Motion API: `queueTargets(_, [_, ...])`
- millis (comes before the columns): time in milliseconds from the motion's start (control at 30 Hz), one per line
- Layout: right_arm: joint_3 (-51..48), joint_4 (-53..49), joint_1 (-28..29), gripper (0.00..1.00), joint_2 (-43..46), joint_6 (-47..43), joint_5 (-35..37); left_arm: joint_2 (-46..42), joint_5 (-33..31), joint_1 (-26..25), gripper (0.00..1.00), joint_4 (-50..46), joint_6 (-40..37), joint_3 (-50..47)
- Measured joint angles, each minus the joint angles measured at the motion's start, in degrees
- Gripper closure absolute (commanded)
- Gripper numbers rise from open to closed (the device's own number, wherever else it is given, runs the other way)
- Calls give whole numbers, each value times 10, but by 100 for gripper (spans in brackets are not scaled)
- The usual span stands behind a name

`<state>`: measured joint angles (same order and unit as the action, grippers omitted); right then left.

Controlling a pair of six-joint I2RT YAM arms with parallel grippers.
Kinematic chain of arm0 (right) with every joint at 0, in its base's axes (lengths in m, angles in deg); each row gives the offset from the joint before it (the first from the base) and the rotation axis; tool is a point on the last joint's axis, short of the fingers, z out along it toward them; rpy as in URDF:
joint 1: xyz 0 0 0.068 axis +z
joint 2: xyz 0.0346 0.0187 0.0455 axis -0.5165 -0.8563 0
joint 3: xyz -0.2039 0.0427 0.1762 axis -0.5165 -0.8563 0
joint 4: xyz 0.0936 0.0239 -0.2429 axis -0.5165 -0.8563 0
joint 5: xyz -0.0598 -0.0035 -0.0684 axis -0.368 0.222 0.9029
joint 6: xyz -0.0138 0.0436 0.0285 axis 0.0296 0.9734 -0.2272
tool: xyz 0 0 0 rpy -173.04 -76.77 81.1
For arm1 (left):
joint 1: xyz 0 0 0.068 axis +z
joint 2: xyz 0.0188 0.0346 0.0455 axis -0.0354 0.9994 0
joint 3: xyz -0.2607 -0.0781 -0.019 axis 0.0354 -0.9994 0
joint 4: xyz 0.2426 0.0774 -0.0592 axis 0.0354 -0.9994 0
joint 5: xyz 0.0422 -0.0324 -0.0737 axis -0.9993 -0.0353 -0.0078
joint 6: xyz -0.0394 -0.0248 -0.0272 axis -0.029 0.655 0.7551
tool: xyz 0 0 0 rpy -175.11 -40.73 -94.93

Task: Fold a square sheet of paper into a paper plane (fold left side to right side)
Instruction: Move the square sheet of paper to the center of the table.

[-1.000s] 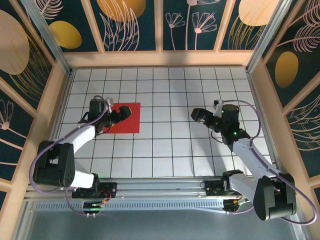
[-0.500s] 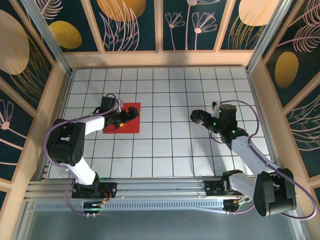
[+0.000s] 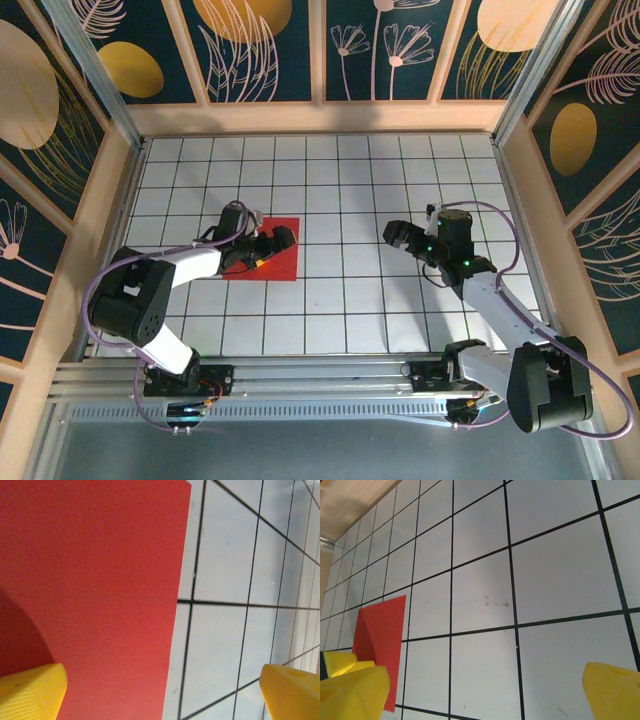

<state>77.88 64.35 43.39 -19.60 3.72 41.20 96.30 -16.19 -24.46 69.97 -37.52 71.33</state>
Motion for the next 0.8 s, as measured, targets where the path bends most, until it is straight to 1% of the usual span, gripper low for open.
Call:
queueTargets(300, [0, -1, 1, 1, 0, 0, 15, -7, -43, -135, 1, 40, 122, -16])
queueTargets(400, [0, -4, 1, 1, 0, 0, 19, 6, -55, -178, 1, 63, 158, -11])
queueTargets(533, [0, -7, 1, 1, 0, 0, 21, 44, -65, -229, 1, 93, 204, 20])
queueTargets(667, [0, -12, 1, 1, 0, 0, 23, 80, -77, -263, 1, 123, 242, 50])
queueTargets(800, [0, -16, 2, 1, 0, 0, 26, 94, -90, -278, 1, 144, 270, 59])
